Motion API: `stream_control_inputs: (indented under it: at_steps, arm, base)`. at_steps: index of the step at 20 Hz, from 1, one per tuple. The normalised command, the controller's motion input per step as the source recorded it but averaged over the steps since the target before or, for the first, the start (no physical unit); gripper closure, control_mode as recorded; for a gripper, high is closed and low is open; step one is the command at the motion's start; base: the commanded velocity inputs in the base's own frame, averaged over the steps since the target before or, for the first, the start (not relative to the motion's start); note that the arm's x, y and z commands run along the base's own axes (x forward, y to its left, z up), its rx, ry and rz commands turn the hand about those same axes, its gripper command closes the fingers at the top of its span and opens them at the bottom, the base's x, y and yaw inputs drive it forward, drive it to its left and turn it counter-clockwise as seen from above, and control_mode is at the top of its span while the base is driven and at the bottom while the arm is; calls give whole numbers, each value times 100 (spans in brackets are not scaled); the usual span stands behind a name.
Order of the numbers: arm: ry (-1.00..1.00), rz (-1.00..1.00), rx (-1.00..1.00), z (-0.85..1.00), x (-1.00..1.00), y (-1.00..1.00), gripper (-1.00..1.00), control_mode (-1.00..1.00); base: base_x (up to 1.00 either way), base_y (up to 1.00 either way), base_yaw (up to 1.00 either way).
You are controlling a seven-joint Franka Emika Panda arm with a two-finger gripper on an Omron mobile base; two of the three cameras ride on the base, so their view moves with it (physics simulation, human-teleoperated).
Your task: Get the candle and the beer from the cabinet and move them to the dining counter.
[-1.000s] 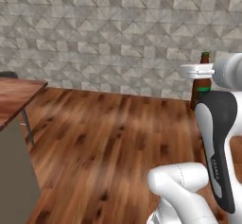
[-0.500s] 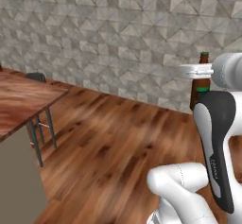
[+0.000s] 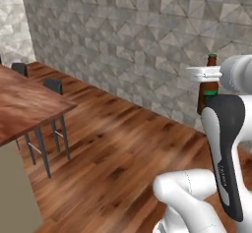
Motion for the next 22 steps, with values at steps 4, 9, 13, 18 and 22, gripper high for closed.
stream_control_inputs:
  at_steps: [4,9,13,18,22]
  arm:
    - [0,0,0,0,0,0,100,100]
    - [0,0,0,0,0,0,100,100]
    - [0,0,0,0,0,0,100,100]
    - [0,0,0,0,0,0,100,100]
    - [0,0,0,0,0,0,100,100]
  base:
    - [100,-82,41]
    - [100,-87,39]
    - [100,-89,41]
    - [100,-88,39]
    - [100,-87,42]
